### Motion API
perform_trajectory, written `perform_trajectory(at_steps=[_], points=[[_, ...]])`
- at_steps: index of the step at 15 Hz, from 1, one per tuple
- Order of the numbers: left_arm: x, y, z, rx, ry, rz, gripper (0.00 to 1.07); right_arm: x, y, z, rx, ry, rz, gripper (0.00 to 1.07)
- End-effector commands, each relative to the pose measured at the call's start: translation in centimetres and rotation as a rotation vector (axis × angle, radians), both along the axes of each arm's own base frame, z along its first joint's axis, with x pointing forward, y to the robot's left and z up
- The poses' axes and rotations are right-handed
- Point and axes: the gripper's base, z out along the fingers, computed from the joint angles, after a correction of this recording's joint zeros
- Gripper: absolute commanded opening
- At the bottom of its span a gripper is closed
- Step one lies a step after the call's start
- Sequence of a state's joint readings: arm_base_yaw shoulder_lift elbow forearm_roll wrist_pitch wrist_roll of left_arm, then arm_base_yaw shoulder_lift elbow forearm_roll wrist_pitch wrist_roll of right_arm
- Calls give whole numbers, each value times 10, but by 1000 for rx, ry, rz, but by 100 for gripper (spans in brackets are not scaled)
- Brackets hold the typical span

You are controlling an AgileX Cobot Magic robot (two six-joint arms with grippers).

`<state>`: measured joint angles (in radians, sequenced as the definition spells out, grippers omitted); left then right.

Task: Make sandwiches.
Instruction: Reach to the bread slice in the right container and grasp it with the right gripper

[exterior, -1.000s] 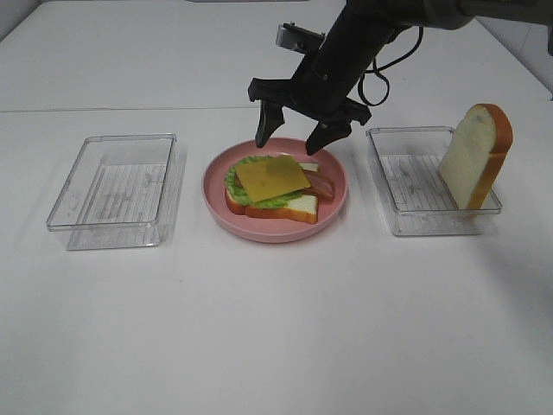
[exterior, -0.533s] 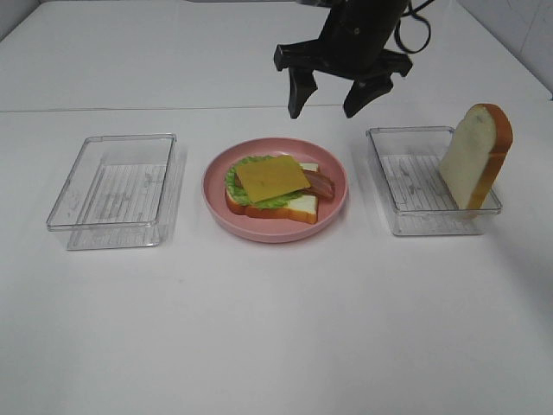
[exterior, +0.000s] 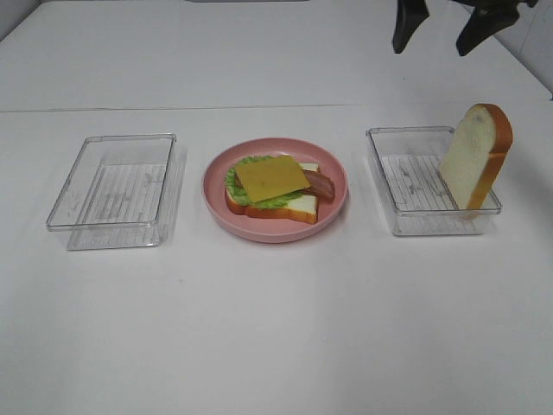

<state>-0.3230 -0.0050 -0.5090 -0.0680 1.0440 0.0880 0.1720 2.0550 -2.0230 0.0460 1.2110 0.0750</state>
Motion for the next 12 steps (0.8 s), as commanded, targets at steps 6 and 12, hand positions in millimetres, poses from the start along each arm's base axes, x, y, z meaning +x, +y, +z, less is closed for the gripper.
perform_trajectory(at_steps=[6,12], points=[[-3,0,-1,-12,-17,-8,73,-15,-73,-3,-22,111,-78,77],[-3,0,-1,-12,-17,-8,73,-26,-82,-32,35,223,-43,77]])
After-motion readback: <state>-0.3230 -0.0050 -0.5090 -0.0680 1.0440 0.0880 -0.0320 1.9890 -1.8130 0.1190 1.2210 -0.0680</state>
